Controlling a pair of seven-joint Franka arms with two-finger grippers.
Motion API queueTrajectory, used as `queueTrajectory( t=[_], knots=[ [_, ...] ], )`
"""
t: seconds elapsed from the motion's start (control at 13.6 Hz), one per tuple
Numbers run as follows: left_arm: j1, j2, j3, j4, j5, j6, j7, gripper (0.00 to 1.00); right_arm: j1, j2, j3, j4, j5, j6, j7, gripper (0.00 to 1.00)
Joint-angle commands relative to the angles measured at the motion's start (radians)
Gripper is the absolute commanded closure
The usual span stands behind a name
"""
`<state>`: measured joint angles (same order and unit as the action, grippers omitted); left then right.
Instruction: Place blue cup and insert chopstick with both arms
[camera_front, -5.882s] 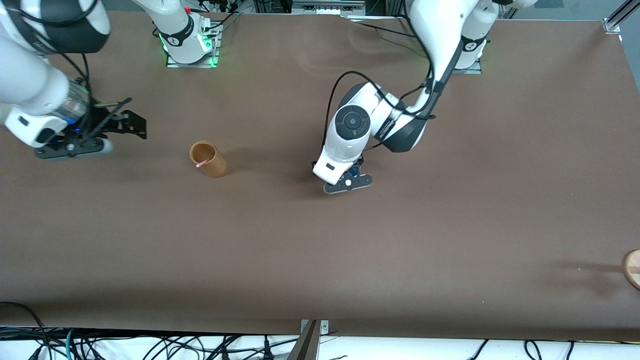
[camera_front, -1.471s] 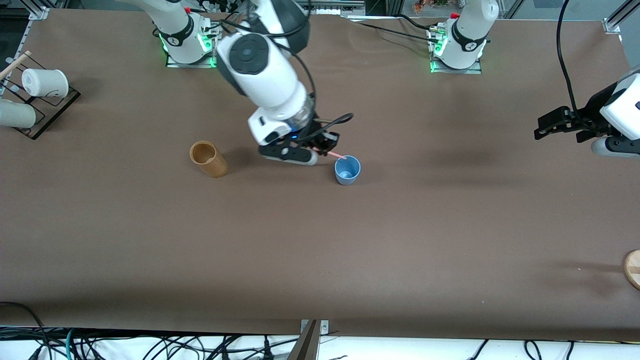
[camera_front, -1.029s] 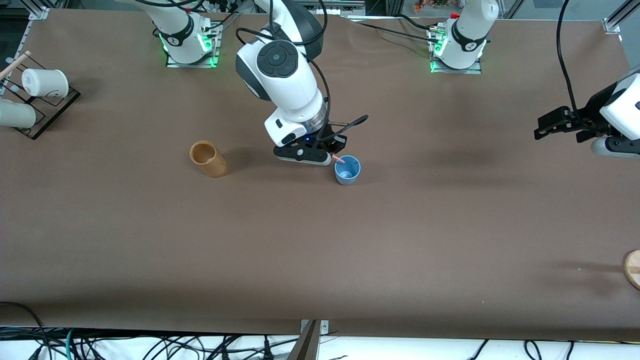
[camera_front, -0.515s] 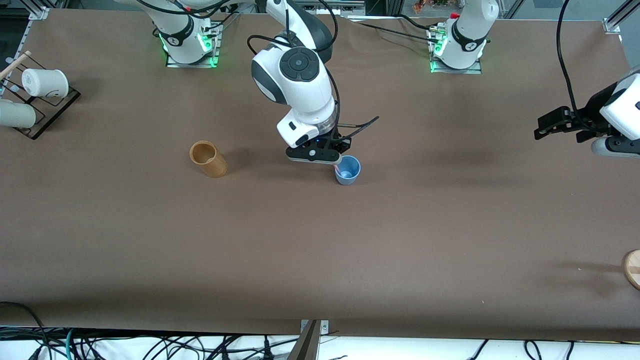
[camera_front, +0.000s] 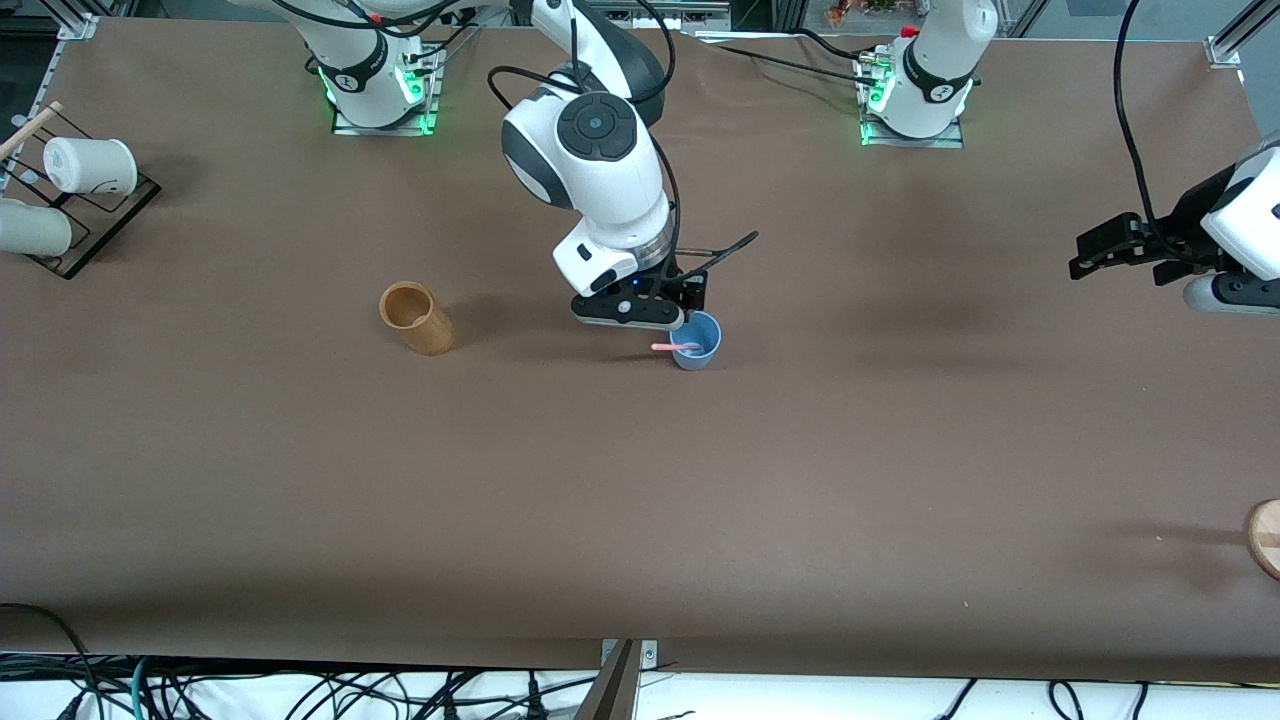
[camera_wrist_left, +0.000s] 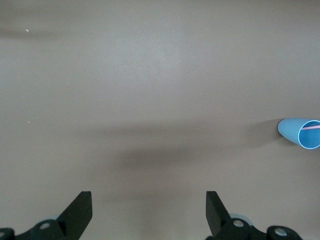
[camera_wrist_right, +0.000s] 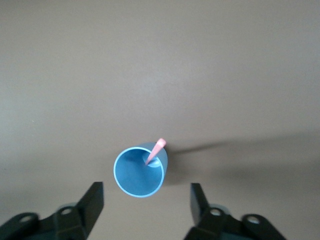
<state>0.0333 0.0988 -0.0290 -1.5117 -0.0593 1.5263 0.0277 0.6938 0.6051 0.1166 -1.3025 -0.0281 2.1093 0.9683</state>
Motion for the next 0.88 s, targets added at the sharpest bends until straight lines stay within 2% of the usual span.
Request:
queueTrajectory(
  t=[0.0,0.29,0.37,0.51,0.81],
  knots=[
    [0.003,-0.008,-0.002,-0.007,0.013,0.008,0.023,0.00,-0.033,-0.068,-0.005,0.019,-0.004,-0.130,-0.025,0.00],
    [0.003,-0.008,-0.002,-0.007,0.013,0.009,0.023,0.00,-0.075,-0.198,-0.012,0.017,0.045,-0.319,-0.208,0.00],
    [0.003,-0.008,-0.002,-0.007,0.013,0.009,0.023,0.00,-0.091,-0.220,-0.034,0.017,0.043,-0.372,-0.288,0.00],
    [0.002,-0.008,-0.002,-0.007,0.013,0.009,0.023,0.00,-0.099,-0.263,-0.122,0.019,0.043,-0.487,-0.486,0.00],
    [0.002,-0.008,-0.002,-0.007,0.013,0.008,0.023,0.00,-0.106,-0.315,-0.372,0.012,0.054,-0.649,-0.778,0.00]
  ],
)
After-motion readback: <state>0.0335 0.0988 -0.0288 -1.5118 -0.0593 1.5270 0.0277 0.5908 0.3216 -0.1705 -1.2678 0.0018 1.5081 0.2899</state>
